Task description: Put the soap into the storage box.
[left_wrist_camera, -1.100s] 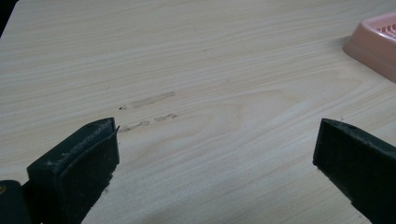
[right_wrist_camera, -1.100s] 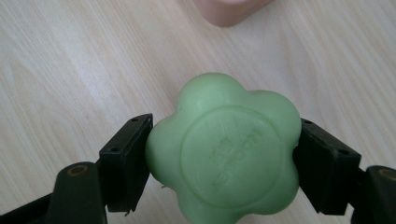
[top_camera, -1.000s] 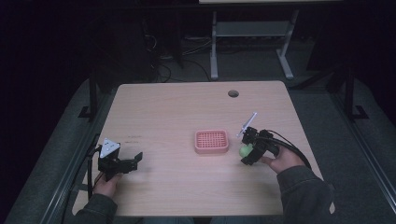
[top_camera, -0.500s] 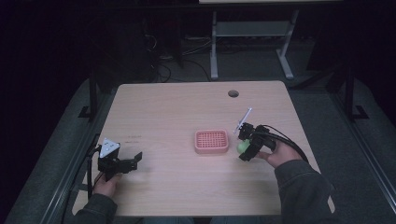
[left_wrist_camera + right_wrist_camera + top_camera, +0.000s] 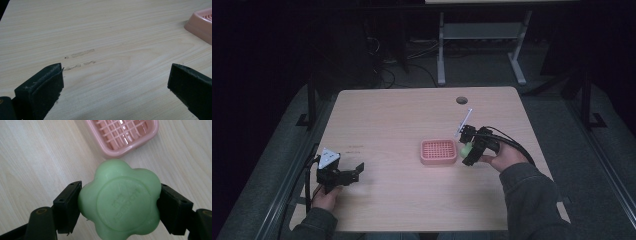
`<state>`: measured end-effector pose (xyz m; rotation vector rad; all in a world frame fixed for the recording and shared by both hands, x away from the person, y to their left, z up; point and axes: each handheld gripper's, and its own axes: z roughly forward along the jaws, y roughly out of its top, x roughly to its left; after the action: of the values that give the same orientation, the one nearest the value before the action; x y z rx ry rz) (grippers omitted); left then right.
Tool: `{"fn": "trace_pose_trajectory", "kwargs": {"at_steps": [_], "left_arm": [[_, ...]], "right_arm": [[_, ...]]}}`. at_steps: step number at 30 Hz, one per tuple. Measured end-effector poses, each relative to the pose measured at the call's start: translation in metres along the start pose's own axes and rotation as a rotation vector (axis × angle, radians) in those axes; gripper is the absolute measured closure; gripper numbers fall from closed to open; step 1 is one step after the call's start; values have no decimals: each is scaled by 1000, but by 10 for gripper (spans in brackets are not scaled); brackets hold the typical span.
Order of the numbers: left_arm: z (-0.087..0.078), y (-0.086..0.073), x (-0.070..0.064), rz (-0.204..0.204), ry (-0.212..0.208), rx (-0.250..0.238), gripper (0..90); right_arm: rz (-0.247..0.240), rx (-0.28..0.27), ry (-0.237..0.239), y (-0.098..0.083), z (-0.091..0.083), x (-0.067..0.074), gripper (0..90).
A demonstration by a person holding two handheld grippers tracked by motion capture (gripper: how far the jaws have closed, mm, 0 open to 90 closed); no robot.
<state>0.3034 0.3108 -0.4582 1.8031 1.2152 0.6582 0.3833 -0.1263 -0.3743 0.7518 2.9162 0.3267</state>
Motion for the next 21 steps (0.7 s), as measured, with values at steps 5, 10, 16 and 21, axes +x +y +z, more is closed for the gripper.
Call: {"fn": "trace_pose_trajectory", "kwargs": {"at_steps": [5, 10, 16, 21], "left_arm": [[0, 0, 0, -1, 1, -1, 0], [0, 0, 0, -1, 4, -2, 0], [1, 0, 0, -4, 4, -2, 0], [0, 0, 0, 0, 2, 2, 0]], "right_arm": [[-12, 2, -1, 8, 0, 0, 261], [-6, -7, 13, 11, 2, -3, 261], [0, -17, 23, 16, 4, -5, 261], [-7, -13, 22, 25, 3, -5, 261]]}}
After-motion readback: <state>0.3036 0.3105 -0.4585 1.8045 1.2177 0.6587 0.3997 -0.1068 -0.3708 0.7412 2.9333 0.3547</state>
